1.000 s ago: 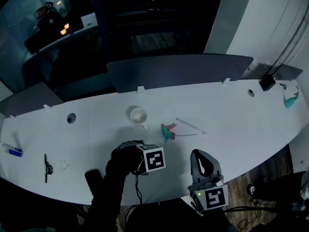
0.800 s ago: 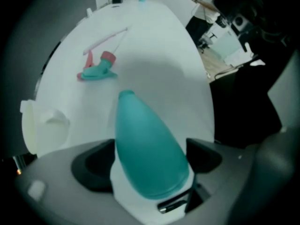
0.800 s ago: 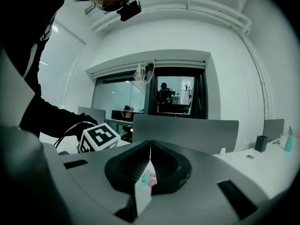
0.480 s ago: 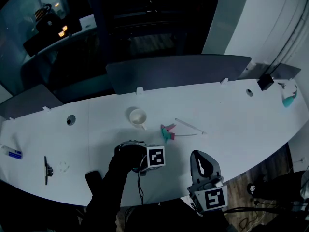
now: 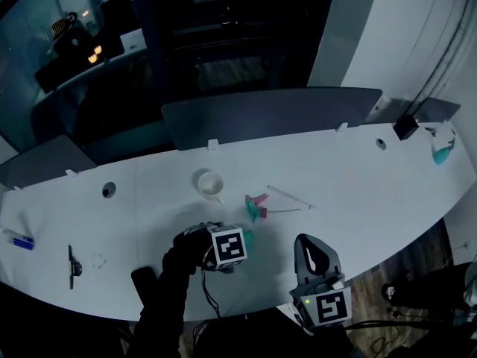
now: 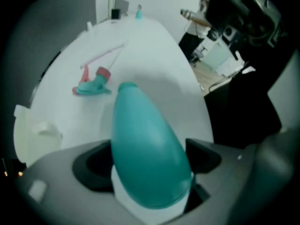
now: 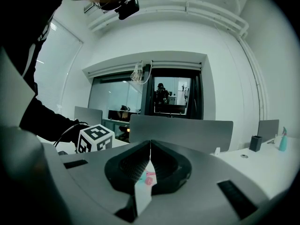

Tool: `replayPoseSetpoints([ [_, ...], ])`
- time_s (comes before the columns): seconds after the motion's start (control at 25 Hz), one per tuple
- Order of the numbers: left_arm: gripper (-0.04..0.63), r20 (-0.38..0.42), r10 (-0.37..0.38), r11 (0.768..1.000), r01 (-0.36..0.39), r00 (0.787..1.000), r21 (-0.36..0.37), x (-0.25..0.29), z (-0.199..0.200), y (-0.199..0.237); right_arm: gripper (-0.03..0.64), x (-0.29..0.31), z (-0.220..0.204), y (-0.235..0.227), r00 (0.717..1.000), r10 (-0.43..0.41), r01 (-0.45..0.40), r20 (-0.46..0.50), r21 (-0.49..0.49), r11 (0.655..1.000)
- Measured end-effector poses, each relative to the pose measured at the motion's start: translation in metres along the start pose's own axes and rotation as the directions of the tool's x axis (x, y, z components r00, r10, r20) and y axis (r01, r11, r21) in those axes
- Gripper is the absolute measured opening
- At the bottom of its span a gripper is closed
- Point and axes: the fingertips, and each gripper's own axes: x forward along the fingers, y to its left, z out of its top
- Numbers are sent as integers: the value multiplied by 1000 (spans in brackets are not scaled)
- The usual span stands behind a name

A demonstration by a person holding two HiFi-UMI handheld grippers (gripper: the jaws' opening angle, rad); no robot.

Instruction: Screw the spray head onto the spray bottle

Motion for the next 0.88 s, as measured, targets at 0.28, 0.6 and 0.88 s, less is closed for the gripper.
replayPoseSetpoints([
  [0.28, 468, 420, 239, 970, -196, 875, -145, -34, 51, 33, 8, 1, -1, 5, 1000, 23, -23, -7, -11, 1000],
  [0.6, 468, 773, 552, 828, -314, 313, -464, -95, 81, 56, 8, -1, -5, 1, 999, 24, -24, -28, -15, 1000],
  [0.88, 468, 688, 723, 652, -397, 67, -646, -108, 69, 55, 8, -3, -14, -2, 998, 27, -29, -62, -29, 999],
])
